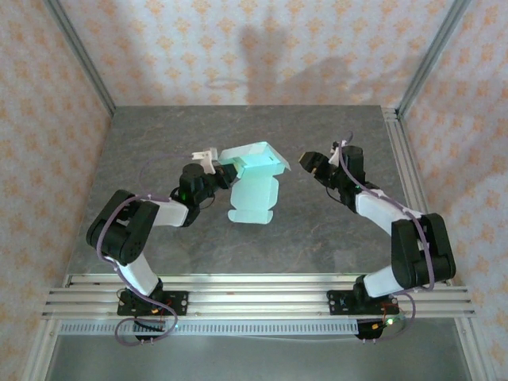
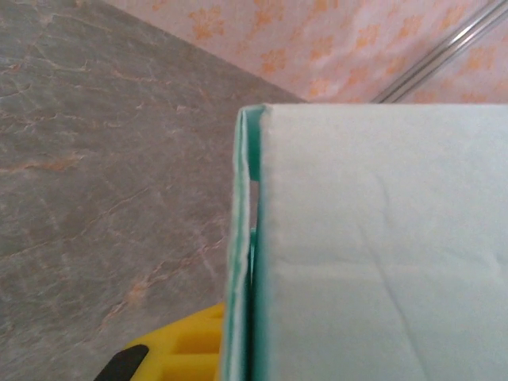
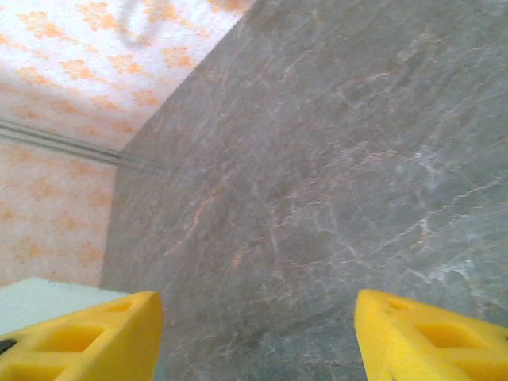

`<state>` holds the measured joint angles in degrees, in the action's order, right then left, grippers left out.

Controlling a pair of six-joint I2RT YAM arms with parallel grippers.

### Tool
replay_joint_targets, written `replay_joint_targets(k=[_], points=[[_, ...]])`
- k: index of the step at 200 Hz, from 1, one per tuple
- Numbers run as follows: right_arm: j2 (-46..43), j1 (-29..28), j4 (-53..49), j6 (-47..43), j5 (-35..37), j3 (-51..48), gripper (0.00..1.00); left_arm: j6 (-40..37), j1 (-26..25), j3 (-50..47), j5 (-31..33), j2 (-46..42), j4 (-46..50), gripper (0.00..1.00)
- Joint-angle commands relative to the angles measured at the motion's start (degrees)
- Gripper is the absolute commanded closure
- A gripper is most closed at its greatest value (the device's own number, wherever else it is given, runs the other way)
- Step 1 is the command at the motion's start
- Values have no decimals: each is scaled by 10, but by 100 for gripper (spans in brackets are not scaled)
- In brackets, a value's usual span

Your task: Fold the paper box

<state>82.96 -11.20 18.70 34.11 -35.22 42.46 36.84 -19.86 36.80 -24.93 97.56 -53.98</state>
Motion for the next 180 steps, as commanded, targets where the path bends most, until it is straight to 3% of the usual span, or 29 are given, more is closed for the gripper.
replay_joint_targets(k=[1,87,180], points=[[-17,-7,110,31,-54,-16,35,77,2,31,-7,1,-46,100],[4,-72,358,131,-139,-12,34,67,2,51,-13,-5,-21,100],[16,-87,311,97,-129,-14,35,96,10,56,-9,0,-38,100]])
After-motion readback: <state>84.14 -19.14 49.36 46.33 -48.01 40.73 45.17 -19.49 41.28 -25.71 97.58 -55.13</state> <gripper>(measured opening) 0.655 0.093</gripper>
